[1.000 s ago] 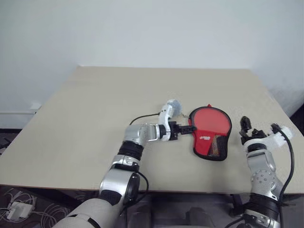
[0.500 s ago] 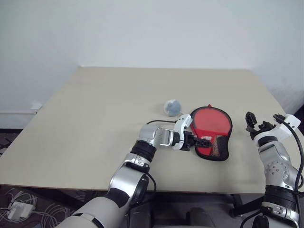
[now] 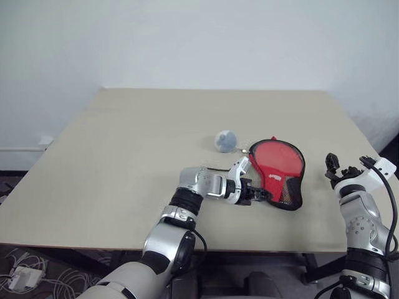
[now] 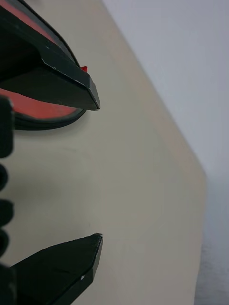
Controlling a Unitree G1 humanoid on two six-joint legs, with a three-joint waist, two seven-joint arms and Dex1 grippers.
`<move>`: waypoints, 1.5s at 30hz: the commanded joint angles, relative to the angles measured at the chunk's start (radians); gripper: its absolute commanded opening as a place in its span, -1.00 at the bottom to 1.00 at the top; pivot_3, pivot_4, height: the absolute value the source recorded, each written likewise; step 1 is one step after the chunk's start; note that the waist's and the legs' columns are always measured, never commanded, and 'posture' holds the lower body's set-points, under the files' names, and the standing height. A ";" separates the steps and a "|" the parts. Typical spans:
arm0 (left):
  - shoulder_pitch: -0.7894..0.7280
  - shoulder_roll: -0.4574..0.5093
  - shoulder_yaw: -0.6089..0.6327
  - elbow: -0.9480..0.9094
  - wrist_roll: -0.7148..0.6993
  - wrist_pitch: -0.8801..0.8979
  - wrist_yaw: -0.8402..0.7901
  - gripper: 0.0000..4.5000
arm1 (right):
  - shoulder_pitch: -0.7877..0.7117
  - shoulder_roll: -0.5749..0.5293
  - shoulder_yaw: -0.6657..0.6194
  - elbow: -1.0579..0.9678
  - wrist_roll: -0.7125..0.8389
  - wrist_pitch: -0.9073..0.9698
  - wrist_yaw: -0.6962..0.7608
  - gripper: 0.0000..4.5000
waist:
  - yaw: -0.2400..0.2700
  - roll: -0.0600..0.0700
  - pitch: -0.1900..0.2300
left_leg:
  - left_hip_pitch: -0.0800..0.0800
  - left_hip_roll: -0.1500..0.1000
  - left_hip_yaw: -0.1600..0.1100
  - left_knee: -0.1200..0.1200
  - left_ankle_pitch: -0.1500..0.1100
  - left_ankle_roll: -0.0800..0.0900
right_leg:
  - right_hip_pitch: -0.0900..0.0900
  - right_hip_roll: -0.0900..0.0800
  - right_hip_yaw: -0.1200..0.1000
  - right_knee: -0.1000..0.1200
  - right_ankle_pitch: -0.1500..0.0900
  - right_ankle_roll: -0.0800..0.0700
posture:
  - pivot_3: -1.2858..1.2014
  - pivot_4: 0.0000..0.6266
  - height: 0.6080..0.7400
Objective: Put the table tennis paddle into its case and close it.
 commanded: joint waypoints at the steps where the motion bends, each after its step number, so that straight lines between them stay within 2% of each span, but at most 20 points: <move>1: 0.001 -0.032 0.031 -0.029 -0.046 0.037 0.012 -0.98 | -0.039 -0.018 -0.016 -0.006 -0.015 -0.031 -0.011 1.00 | 0.000 0.000 0.000 | 0.000 0.000 0.000 0.000 0.000 0.000 | 0.000 0.000 0.000 0.000 0.000 0.000 | 0.03 -1.00 1.00; 8: 0.024 -0.020 0.114 -0.019 -0.113 0.207 0.058 -0.98 | -0.050 -0.019 -0.015 0.002 -0.028 -0.039 -0.012 1.00 | 0.000 0.000 0.000 | 0.000 0.000 0.000 0.000 0.000 0.000 | 0.000 0.000 0.000 0.000 0.001 0.002 | 0.03 -1.00 1.00; 13: 0.064 -0.020 0.109 -0.096 -0.144 0.354 0.077 -0.98 | -0.051 -0.019 -0.016 0.000 -0.031 -0.039 -0.009 1.00 | 0.000 0.000 0.000 | 0.000 0.000 0.000 0.000 0.000 0.000 | 0.000 0.000 0.000 0.000 0.001 0.002 | 0.03 -1.00 1.00; 17: 0.142 -0.013 -0.019 -0.117 -0.293 0.388 0.123 -0.98 | -0.048 -0.025 -0.014 -0.005 -0.032 -0.035 0.000 1.00 | 0.001 0.001 0.000 | 0.001 0.000 0.000 0.000 0.000 0.000 | 0.001 0.000 0.000 0.000 0.001 0.002 | 0.03 -1.00 1.00; 24: 0.251 0.077 -0.208 -0.275 -0.597 0.388 0.297 -0.98 | -0.039 -0.028 -0.010 -0.010 -0.035 -0.029 0.009 1.00 | 0.002 0.002 -0.001 | 0.001 0.000 -0.001 0.000 0.000 0.000 | 0.002 0.000 0.000 0.000 0.000 0.001 | 0.03 -1.00 1.00; 33: 0.346 0.159 -0.249 -0.409 -0.893 0.388 0.577 -0.98 | -0.023 -0.046 -0.011 -0.008 -0.035 -0.012 0.024 1.00 | 0.002 0.003 -0.002 | 0.002 0.000 -0.001 0.001 0.000 0.000 | 0.003 0.000 0.000 0.000 0.000 -0.001 | 0.03 -1.00 1.00; 37: 0.373 0.146 -0.219 -0.400 -0.987 0.388 0.703 -0.51 | -0.043 -0.059 0.002 0.013 -0.042 -0.008 0.030 1.00 | 0.001 0.004 -0.002 | 0.002 0.000 -0.001 0.001 0.000 0.000 | 0.003 0.000 0.000 0.000 0.000 -0.001 | 0.03 -1.00 1.00; 45: 0.375 0.133 -0.131 -0.360 -1.081 0.387 0.881 0.70 | -0.076 -0.064 0.038 0.057 -0.067 -0.004 0.052 1.00 | 0.001 0.004 -0.002 | 0.002 0.000 -0.001 0.002 0.000 0.000 | 0.003 0.000 0.000 0.000 0.000 -0.001 | 0.03 -1.00 1.00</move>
